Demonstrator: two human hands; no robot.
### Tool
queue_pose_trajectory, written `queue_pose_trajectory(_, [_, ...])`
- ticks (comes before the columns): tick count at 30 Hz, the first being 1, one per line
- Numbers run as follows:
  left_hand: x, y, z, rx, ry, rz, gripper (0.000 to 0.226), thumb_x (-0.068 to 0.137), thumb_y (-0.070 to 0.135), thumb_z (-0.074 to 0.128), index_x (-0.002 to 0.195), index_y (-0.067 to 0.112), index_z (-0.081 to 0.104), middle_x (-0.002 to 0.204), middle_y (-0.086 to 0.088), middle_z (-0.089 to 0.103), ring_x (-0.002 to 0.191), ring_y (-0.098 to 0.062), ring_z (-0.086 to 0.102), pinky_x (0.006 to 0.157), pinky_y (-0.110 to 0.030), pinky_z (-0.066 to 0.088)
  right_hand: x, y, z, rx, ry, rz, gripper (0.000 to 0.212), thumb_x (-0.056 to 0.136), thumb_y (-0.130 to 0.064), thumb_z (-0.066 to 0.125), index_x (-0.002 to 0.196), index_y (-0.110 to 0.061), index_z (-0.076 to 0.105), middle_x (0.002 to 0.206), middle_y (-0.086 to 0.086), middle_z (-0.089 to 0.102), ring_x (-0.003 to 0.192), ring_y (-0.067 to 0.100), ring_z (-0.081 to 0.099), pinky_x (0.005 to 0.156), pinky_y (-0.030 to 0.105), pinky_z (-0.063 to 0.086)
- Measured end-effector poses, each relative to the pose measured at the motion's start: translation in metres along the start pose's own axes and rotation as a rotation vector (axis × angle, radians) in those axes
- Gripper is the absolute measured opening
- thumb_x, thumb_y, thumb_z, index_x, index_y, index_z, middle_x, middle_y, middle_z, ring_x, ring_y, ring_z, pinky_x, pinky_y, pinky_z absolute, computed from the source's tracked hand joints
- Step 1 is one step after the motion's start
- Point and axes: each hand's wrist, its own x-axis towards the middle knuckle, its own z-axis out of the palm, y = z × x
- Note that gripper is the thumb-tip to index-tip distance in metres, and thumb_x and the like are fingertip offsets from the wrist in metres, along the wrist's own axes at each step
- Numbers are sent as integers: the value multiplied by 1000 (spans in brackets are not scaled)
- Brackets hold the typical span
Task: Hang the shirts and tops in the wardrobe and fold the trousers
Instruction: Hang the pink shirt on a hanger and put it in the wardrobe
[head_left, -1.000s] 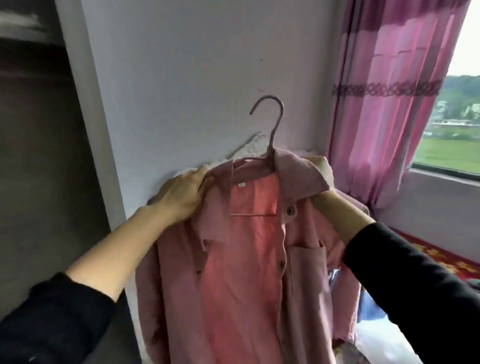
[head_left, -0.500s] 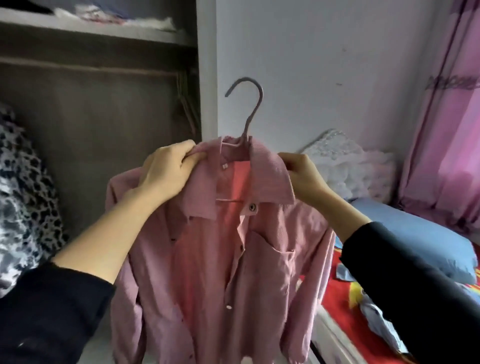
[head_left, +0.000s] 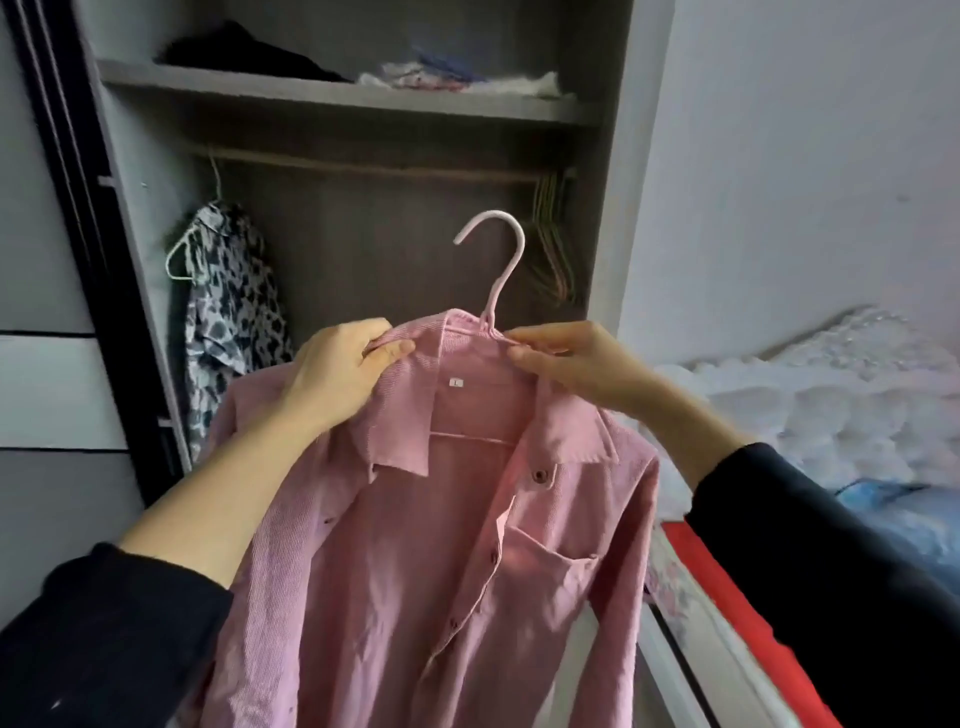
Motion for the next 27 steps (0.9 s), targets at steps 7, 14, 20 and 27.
queue_pose_trajectory(7, [31, -60, 6, 109, -8, 38, 43, 93, 45, 50, 74, 7, 50, 60, -2, 51, 60, -24, 51, 57, -39, 39, 93, 7, 66, -147, 15, -132, 32, 89, -39, 65, 69, -14, 63, 69, 0, 56, 65, 10, 46, 66, 36, 42])
queue_pose_trajectory(14, [87, -123, 27, 72, -25, 35, 48, 93, 50, 45, 65, 11, 38, 54, 3, 38, 53, -19, 40, 53, -35, 32, 181, 47, 69, -283, -155, -172, 31, 87, -36, 67, 73, -8, 68, 93, 11, 64, 82, 19, 57, 78, 38, 48])
queue_pose_trajectory(20, [130, -168, 54, -67, -30, 9, 52, 90, 55, 45, 62, 12, 34, 55, 8, 33, 52, -10, 33, 53, -33, 29, 241, 48, 78, -64, -236, -108, 27, 90, -27, 66, 73, -8, 73, 100, 7, 67, 97, 13, 60, 91, 25, 45])
queue_pose_trajectory(27, [174, -223, 70, -42, -159, -72, 43, 93, 49, 48, 68, 13, 47, 60, 8, 47, 57, -13, 45, 55, -32, 33, 309, 39, 103, -23, -316, -10, 23, 87, -13, 65, 72, 5, 69, 105, 14, 64, 90, 19, 58, 94, 33, 45])
